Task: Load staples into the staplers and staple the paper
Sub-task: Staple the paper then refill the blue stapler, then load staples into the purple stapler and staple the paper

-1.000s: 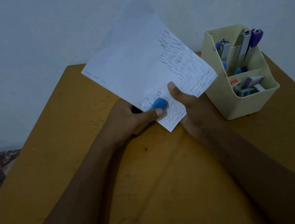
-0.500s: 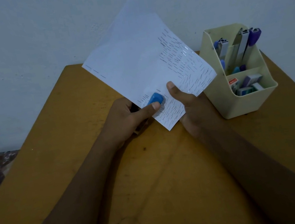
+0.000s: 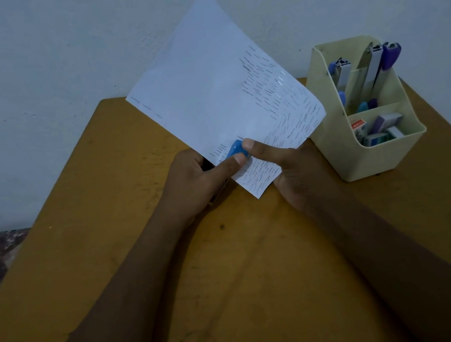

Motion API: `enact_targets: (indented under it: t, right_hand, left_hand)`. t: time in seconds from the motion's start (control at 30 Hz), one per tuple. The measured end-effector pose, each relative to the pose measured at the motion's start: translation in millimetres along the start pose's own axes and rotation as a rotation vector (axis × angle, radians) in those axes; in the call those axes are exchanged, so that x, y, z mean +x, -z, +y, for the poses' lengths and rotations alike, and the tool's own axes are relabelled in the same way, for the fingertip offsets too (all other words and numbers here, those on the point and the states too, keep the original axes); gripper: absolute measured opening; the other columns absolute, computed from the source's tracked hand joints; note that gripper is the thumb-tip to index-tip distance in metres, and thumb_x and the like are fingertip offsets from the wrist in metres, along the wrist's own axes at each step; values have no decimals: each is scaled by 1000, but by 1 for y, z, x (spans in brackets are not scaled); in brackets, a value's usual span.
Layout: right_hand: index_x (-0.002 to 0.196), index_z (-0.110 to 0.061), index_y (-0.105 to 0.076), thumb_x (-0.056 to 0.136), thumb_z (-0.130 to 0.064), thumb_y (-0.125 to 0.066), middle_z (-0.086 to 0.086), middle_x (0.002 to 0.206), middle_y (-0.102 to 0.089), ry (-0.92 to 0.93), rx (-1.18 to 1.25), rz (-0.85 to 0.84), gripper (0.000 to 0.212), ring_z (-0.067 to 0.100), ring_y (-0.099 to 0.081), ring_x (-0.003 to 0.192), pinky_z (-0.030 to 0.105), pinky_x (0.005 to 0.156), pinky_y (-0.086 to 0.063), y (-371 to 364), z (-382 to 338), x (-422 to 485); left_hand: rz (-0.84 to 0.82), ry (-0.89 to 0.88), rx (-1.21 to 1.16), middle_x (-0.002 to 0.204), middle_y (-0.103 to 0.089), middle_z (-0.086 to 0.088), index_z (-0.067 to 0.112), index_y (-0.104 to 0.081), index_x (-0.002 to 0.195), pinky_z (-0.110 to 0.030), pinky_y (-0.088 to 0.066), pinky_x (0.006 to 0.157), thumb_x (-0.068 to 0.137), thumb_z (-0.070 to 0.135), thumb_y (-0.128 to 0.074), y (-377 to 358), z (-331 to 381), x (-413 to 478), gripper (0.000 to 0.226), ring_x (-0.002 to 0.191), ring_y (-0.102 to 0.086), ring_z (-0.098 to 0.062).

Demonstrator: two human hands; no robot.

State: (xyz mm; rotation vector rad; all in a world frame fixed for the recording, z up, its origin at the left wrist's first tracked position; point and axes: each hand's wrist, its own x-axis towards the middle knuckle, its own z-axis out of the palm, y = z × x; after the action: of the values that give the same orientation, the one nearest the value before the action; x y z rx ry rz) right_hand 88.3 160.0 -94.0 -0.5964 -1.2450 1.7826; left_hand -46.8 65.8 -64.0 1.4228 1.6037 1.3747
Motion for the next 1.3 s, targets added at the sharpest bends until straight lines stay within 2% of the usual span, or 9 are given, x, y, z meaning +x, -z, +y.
enact_targets:
  t: [0.3, 0.47, 0.67, 0.77, 0.87, 0.97, 1.1, 1.2, 1.3]
  right_hand:
    - [107, -31, -58, 71, -17, -76, 13, 113, -62, -29, -86, 8, 42, 30, -63, 105, 54, 90, -51, -1, 0, -2]
    - [103, -32, -58, 76, -14, -75, 10, 109, -64, -16, -147, 31, 37, 28, -65, 102, 52, 88, -52, -2, -3, -5]
    - [110, -28, -57, 69, -17, -76, 11, 112, -64, -16, -131, 53, 46, 28, -66, 101, 51, 86, -54, -2, -3, -6]
    - [113, -28, -56, 71, -16, -77, 10, 116, -63, -11, -122, 41, 48, 28, -64, 106, 51, 88, -53, -3, -3, -4]
    - [110, -33, -54, 80, -16, -72, 7, 116, -62, -35, -54, 75, 39, 25, -64, 106, 49, 90, -52, -4, -2, -3]
    - [114, -37, -50, 85, -25, -66, 2, 120, -61, -89, -65, 127, 35, 23, -64, 106, 47, 92, -52, -2, -2, -1]
    - [126, -30, -46, 85, -25, -67, -1, 122, -61, -106, -87, 150, 46, 19, -63, 108, 42, 92, -52, 0, -4, 0]
    - [124, -29, -48, 86, -19, -66, -3, 123, -61, -104, -146, 151, 44, 16, -61, 110, 42, 95, -50, -1, -9, -2]
    - [127, -21, -49, 84, -13, -68, -2, 122, -62, -117, -210, 181, 48, 15, -61, 109, 39, 95, -51, 0, -16, -7]
  left_hand:
    - [24, -52, 38, 53, -61, 18, 28, -54, 63, -7, -32, 41, 88, 24, -64, -2, 2, -1, 27, 42, -54, -4]
    - [28, -86, 16, 72, -67, 21, 29, -59, 84, -6, -38, 48, 85, 27, -64, -2, 1, -2, 5, 62, -64, -2]
    - [57, -100, -15, 85, -66, 13, 20, -60, 95, -5, -42, 51, 82, 27, -65, -4, 3, -2, 16, 67, -65, 3]
    - [59, -72, 17, 78, -67, 12, 18, -62, 91, -7, -42, 50, 85, 25, -66, -3, 1, 0, 11, 65, -65, -1]
    - [57, 18, 45, 63, -66, -1, 13, -63, 72, -11, -37, 44, 82, 35, -67, -2, -2, 3, 25, 51, -61, -16]
    - [151, 98, 0, 66, -67, -8, 7, -61, 69, -12, -40, 44, 83, 38, -68, 2, -7, 7, 35, 57, -62, -19]
    - [272, 86, -119, 79, -62, -28, -12, -57, 87, -25, -47, 53, 88, 36, -64, 11, -9, 12, 49, 65, -59, -34]
    - [399, 111, -208, 66, -59, -8, -7, -59, 90, -26, -47, 53, 93, 36, -58, 16, -7, 14, 43, 62, -55, -23]
    - [584, 111, -204, 63, -54, 3, 11, -61, 90, -27, -44, 50, 96, 40, -52, 20, -8, 16, 31, 59, -52, -14]
